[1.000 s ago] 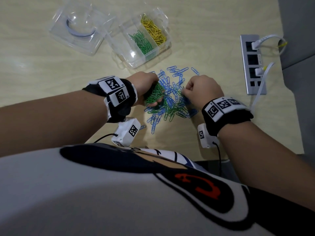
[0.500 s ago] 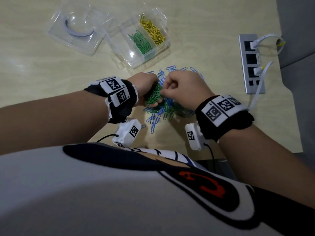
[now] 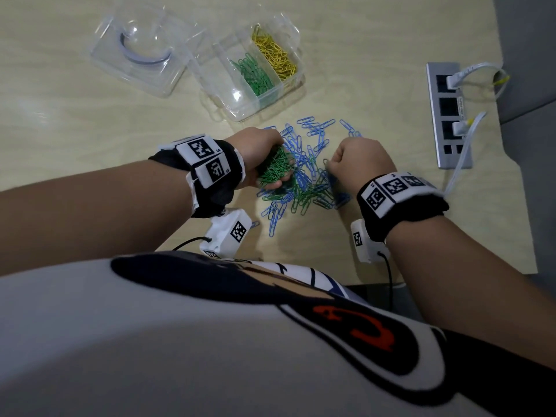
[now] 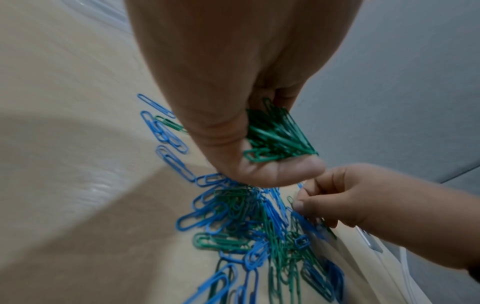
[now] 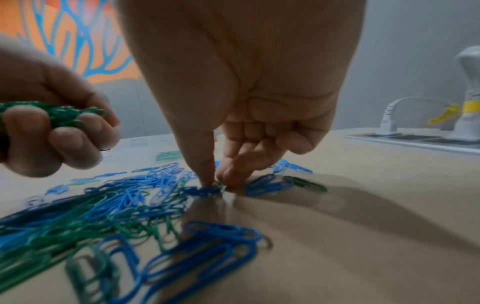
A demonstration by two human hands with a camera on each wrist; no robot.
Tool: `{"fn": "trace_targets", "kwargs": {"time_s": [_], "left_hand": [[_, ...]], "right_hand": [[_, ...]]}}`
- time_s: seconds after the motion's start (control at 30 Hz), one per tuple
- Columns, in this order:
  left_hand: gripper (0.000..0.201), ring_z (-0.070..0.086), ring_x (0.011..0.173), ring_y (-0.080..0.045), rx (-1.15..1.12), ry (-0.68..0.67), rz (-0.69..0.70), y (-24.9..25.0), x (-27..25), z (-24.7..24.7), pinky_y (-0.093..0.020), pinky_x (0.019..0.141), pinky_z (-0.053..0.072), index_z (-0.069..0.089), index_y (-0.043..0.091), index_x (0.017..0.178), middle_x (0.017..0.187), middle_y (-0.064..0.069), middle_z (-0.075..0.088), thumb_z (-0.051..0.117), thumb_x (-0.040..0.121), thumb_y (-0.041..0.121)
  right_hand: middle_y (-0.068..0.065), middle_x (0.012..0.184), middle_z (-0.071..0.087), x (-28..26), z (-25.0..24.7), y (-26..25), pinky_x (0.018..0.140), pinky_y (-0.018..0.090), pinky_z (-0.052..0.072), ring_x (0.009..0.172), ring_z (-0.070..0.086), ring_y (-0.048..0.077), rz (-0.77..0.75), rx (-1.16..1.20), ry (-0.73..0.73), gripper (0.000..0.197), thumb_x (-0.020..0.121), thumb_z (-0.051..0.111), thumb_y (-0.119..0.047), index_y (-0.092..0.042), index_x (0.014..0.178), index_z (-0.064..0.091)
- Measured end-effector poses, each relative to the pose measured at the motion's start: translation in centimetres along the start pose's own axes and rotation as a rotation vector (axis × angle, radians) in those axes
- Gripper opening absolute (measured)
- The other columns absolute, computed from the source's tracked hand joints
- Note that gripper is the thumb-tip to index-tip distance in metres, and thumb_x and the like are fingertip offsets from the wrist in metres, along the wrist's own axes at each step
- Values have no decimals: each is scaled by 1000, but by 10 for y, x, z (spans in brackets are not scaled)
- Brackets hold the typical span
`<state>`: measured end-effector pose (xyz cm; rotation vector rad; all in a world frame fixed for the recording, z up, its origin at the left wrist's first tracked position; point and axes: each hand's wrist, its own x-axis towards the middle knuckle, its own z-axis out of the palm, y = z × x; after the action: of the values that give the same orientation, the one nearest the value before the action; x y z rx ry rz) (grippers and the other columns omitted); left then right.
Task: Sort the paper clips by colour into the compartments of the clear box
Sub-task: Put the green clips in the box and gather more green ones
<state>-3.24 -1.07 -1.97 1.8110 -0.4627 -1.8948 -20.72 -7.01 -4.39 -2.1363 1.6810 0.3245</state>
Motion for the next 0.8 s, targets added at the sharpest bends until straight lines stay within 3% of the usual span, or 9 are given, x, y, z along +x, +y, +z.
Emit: {"fn": "trace_targets", "kwargs": {"time_s": [0.23, 0.3, 0.4, 0.5, 0.63, 0.8], "left_hand": [[34, 58, 49, -17, 8, 18, -8, 0, -1, -2, -18, 47, 48, 55, 10, 78, 68, -8, 59, 32, 97, 25], [35, 58, 49, -17, 9, 11, -15, 0, -1, -3, -18, 46, 47, 55, 10, 77, 67, -8, 59, 32, 97, 26], [35, 59, 51, -18, 10, 30, -12, -1, 0, -5, -19, 47, 48, 56, 9, 78, 65, -9, 60, 32, 97, 26], [32, 59, 48, -18, 7, 45, -4, -1, 0, -4, -20, 46, 49, 56, 8, 81, 60, -8, 61, 33, 97, 25], [34, 58, 48, -19, 22, 33, -9, -1, 0, -3, -20, 45, 48, 56, 8, 80, 62, -10, 59, 32, 97, 25], [35, 58, 46, -18, 25, 34, -13, 0, 0, -2, -19, 45, 48, 56, 7, 79, 63, -10, 59, 32, 97, 26]], "right_hand": [[13, 97, 63, 0, -3, -9, 73, 35, 45, 93, 56, 33, -96, 70, -2, 14, 82, 55, -19, -11, 93, 58], [12, 92, 63, -2, -1, -13, 71, 35, 44, 90, 55, 32, -141, 122, 23, 8, 82, 52, -13, -18, 88, 52], [11, 94, 64, -4, 2, -16, 71, 34, 44, 92, 56, 33, -177, 51, 45, 17, 84, 48, -7, -19, 92, 58], [13, 99, 67, -3, 7, -17, 75, 34, 49, 96, 61, 33, -161, -56, 40, 21, 88, 51, -10, -11, 99, 68], [14, 97, 65, -4, 11, -19, 72, 31, 45, 93, 61, 33, -155, -49, 59, 22, 86, 61, -30, -11, 94, 70], [13, 98, 63, -6, 10, -22, 67, 29, 40, 89, 60, 32, -158, -61, 29, 21, 85, 61, -27, -10, 94, 69]]}}
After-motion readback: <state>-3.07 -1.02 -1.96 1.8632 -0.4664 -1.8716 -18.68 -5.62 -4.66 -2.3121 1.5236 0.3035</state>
